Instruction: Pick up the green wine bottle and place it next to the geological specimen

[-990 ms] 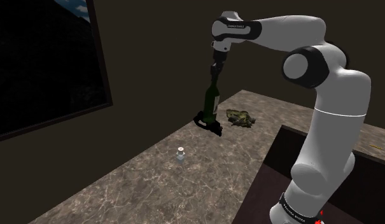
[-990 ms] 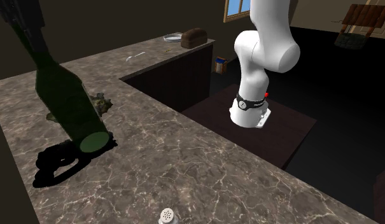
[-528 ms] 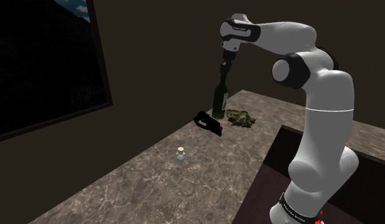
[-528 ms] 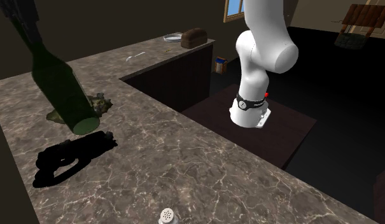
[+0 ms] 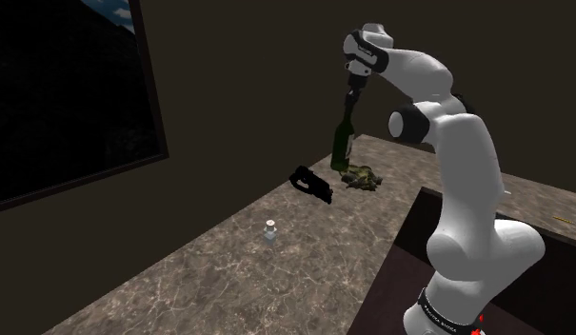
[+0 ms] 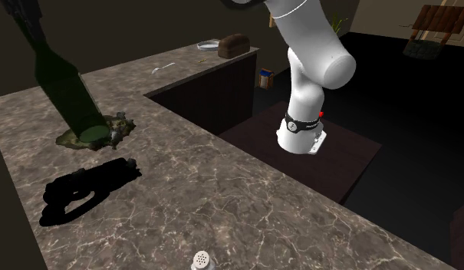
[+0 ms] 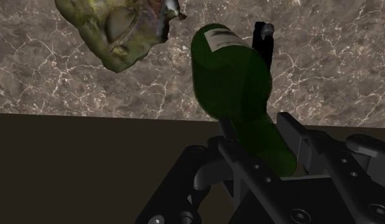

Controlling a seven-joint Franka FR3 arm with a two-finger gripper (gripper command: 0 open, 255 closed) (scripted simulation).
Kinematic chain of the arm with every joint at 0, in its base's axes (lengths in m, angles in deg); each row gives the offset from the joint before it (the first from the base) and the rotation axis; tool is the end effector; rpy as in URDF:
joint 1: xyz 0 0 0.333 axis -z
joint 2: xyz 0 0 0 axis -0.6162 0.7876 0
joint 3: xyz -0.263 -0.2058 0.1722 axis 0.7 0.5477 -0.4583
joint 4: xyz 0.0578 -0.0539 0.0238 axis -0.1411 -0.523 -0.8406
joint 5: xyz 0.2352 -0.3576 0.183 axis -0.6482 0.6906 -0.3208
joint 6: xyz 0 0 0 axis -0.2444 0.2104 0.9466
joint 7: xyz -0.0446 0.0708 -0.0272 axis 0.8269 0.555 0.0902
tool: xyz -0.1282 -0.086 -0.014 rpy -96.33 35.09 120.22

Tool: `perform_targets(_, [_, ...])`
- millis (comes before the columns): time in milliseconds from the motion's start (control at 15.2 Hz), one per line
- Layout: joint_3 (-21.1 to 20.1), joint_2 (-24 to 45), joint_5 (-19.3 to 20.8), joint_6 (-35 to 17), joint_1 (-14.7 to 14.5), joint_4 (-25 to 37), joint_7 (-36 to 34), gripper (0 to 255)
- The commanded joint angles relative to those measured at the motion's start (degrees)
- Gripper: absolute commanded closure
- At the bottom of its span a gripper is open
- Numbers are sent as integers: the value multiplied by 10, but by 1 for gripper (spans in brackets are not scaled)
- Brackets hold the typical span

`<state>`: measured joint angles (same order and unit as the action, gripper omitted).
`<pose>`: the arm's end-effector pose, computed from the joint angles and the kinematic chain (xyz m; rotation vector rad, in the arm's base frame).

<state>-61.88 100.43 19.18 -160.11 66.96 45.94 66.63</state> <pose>0.6943 -0.4372 0.6113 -3.0906 -0.4182 -0.1454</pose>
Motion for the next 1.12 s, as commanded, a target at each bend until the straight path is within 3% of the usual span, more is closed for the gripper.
perform_targets(0, [2,-13,1,-23,3,-37,11,255])
perform_targets(396, [6,-57,6,-101,-11,-159,19,255])
perform_targets(1056, [7,-84,8,-195,-21,-280,27,255])
